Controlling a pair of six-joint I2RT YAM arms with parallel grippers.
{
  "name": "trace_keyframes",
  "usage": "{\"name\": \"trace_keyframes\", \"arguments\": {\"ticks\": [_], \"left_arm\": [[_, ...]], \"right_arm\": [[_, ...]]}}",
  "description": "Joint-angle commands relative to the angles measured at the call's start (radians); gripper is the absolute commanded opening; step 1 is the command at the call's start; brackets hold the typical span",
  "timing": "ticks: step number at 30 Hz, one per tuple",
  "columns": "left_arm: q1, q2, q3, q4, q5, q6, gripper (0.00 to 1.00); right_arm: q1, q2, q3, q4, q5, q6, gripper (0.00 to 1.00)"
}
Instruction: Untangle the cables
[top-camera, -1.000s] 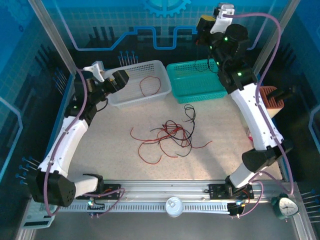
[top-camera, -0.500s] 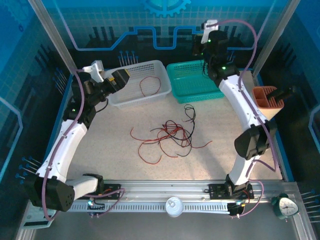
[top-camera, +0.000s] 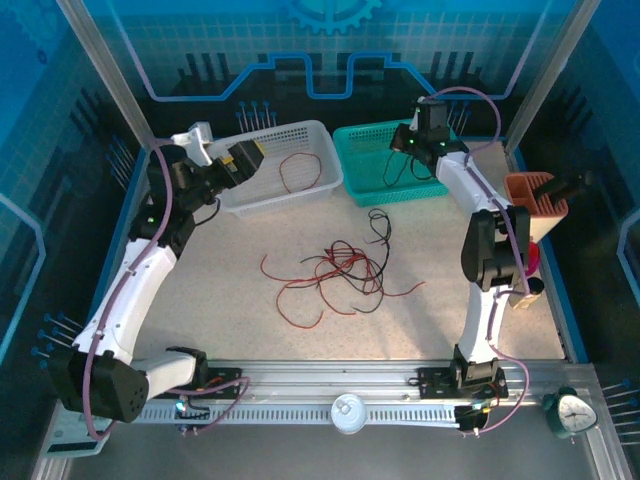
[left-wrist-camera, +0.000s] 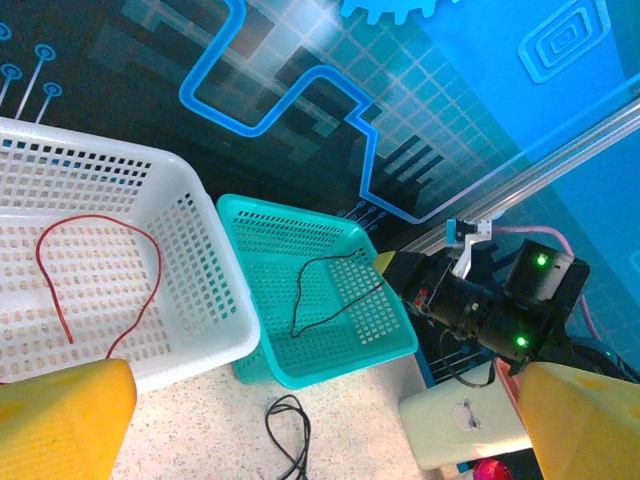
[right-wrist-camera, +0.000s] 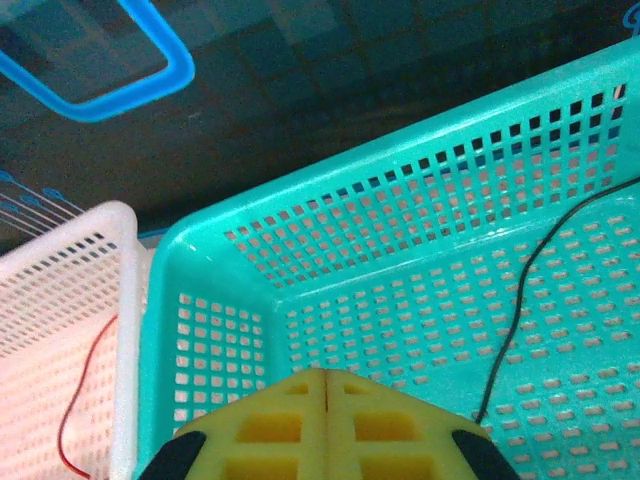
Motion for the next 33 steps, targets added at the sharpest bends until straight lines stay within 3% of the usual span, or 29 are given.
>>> {"name": "trace_keyframes", "arguments": {"ticks": [1,8,14,28,33], "left_arm": [[-0.010,0.000,0.001,0.001,0.030,-0.013,0.99],[-0.014,-0.010,0.012,-0.029,0.029,-0.007,0.99],[-0.020,-0.011,0.008,-0.032,0.028,-0.014,0.99],[-0.027,-0.020,-0.031,-0.045,0.004,-0.018,0.99],[-0.027,-0.019,-0.068,-0.048,-0.023,-0.014,0.99]], "right_arm": [[-0.012,0.083,0.085,-0.029,-0.047,0.071,0.00],[-0.020,0.295,0.353,-0.236,-0.067,0.068,0.00],[-0.020,0.404,0.483,-0.376,-0.050,0.042,0.02],[-0.034,0.343,0.491,-0.422,-0.069,0.007,0.71],[-0.031,0.296,0.487,-0.421,-0.090,-0.004,0.79]]}}
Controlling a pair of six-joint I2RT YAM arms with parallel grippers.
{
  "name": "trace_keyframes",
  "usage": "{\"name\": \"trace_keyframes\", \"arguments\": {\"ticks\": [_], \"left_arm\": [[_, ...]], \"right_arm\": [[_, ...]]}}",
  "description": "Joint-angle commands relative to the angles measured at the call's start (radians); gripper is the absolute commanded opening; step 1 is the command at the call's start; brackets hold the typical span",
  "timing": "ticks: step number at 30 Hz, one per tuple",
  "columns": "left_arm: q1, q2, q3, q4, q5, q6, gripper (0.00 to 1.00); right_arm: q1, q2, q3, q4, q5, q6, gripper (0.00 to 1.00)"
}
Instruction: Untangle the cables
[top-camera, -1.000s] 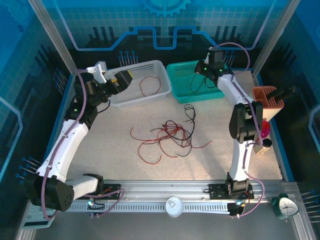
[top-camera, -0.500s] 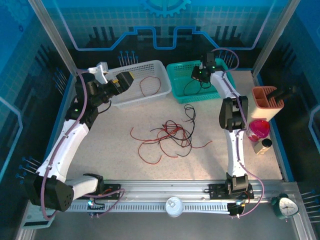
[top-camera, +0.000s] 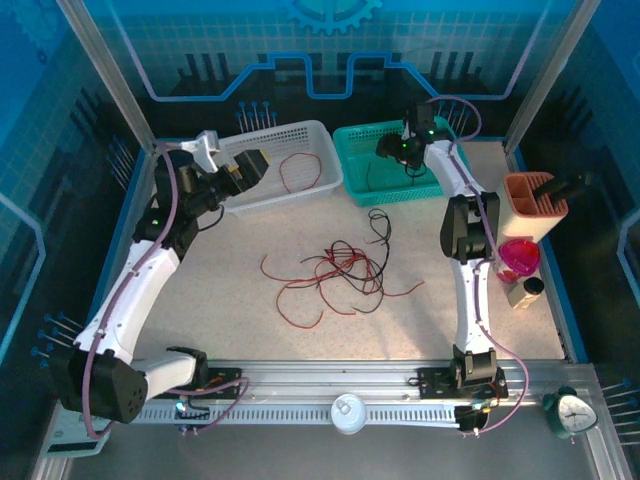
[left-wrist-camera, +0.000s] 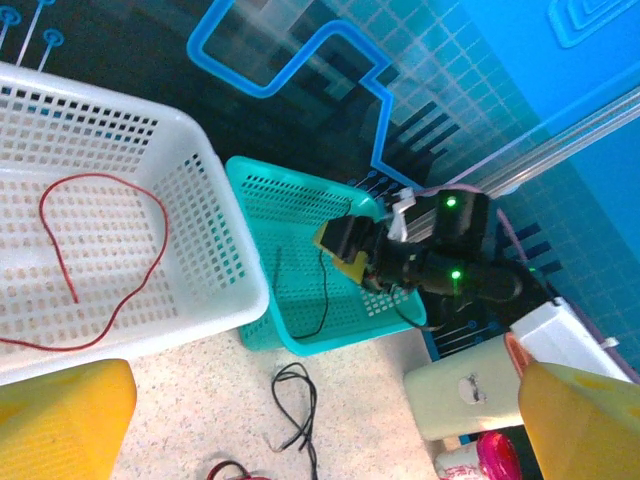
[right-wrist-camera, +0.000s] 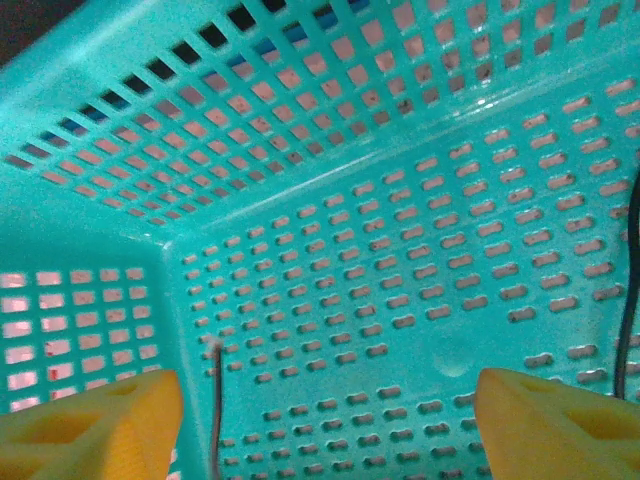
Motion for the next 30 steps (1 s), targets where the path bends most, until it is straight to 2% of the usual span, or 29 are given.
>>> {"name": "trace_keyframes", "arguments": {"ticks": [1,11,21,30], "left_arm": [[-0.009,-0.016,-0.033,-0.018,-0.038,-0.015,0.99],[-0.009,0.090,-0.067,-0.050,-0.148,-0.022,0.99],[-0.010,0.152,-0.141,-0.001,-0.193,-0.097,0.99],[-0.009,0.228,-0.153,0.047,-0.216,-0.120,0.99]], "right_arm": [[-0.007,-0.102,0.012,-0.016,-0.030,-0.012,0.79],[0.035,-0.259,-0.102,0.055,-0.104,0.012,0.80],[0.213,-0.459,-0.355,0.165,-0.095,-0.015,0.81],[0.328,-0.520,-0.557,0.265,-0.064,0.025,0.82]]}}
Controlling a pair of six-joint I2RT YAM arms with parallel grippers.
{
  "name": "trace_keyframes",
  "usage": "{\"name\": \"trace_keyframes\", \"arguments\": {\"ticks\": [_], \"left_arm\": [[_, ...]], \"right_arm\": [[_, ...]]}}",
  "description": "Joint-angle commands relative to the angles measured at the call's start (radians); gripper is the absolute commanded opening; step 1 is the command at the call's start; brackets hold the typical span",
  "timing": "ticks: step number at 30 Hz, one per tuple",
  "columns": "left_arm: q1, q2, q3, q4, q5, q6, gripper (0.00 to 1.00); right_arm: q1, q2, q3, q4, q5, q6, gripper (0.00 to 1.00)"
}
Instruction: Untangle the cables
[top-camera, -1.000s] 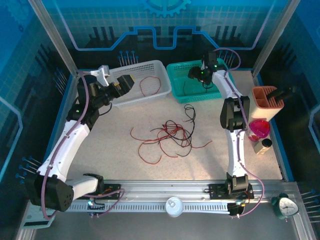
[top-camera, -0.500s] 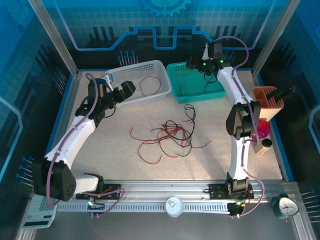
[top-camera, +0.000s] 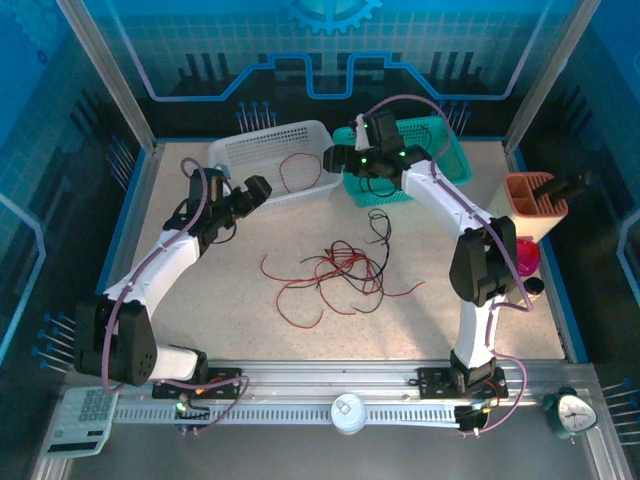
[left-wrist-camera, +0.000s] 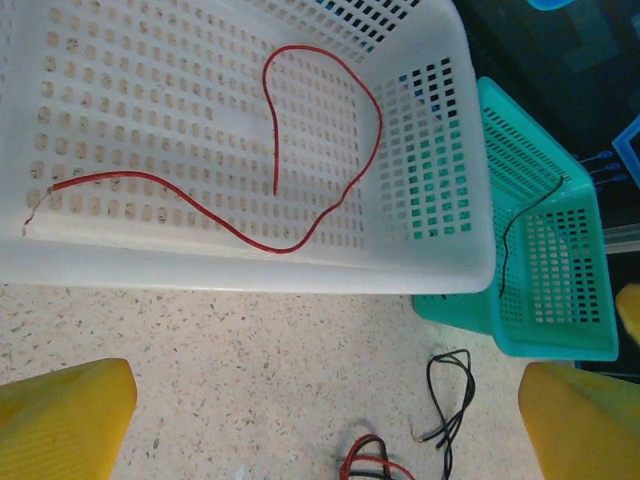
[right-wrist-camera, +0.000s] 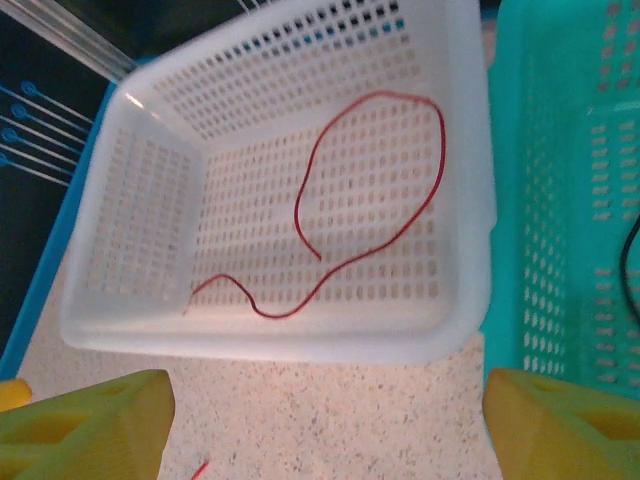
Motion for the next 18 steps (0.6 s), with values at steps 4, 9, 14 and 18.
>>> {"name": "trace_keyframes", "arguments": {"ticks": [4,9,14,18], "left_arm": [[-0.005,0.071,-0.004,0.068,-0.034,-0.023,0.99],[0.005,0.143,0.015,0.086,-0.052,-0.017,0.99],[0.029,0.200,0.029,0.115,-0.061,-0.020,0.99],[0.077,0.234,0.051,0.137,-0.070,-0.022,0.99]], "right_arm": [[0.037,-0.036,-0.071,0.056,0.014,0.038,0.82],[0.045,-0.099,-0.134,0.069,0.021,0.044,0.82],[0.048,-0.202,-0.235,0.102,0.036,0.050,0.82],[0.049,-0.272,-0.293,0.098,0.047,0.040,0.82]]}}
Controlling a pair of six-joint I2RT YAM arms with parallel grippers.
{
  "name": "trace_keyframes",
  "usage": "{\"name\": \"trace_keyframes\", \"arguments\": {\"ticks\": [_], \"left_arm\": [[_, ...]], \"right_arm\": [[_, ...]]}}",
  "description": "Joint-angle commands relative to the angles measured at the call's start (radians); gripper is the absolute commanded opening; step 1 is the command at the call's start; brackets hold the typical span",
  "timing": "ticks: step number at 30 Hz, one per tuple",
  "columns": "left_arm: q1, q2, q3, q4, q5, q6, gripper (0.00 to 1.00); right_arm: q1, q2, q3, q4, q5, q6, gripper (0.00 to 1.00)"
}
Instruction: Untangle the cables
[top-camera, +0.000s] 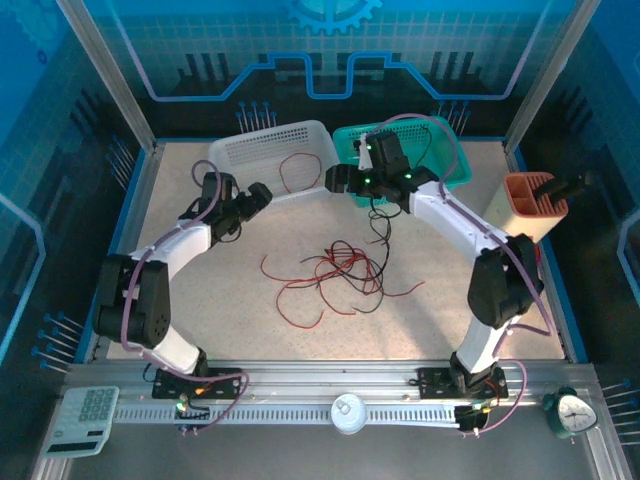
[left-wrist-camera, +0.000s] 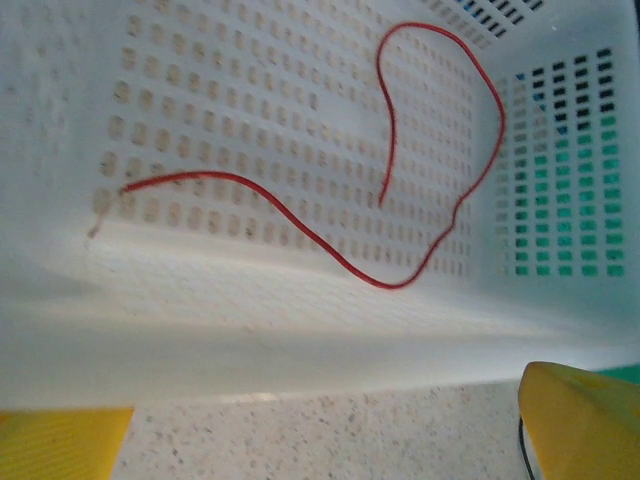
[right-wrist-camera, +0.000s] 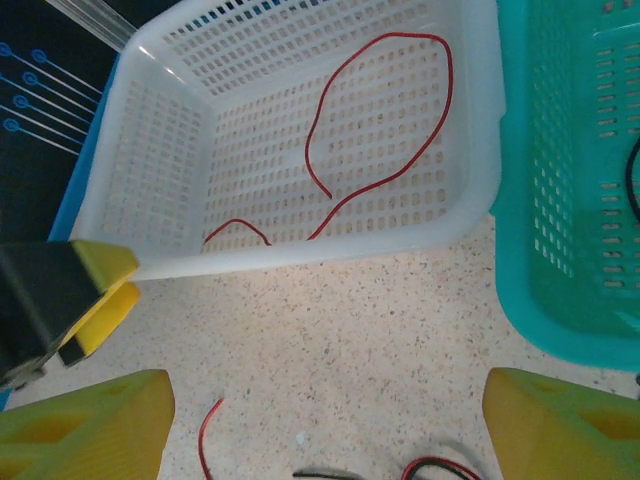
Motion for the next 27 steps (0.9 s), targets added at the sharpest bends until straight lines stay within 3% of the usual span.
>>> {"name": "trace_keyframes", "arguments": {"ticks": [1,13,21,27], "left_arm": [[0.051,0.030,0.056,0.047,-0.028,-0.014,0.99],[0.194,0.116,0.220,0.034,0.057,0.000,0.99],[0.203,-0.051,0.111,-0.005,0.118,-0.040,0.99],[0.177,-0.280,0.005,-0.067,0.210,-0.077,0.99]], "right_arm": [[0.017,-0.074,-0.045,0.028,0.020,-0.004,0.82],[0.047,-0.224,-0.162,-0.051,0.144,-0.071,0.81],[0.044,-0.268,-0.247,-0.083,0.166,-0.047,0.80],[0.017,-0.320,-0.332,-0.071,0.181,-0.019,0.75]]}}
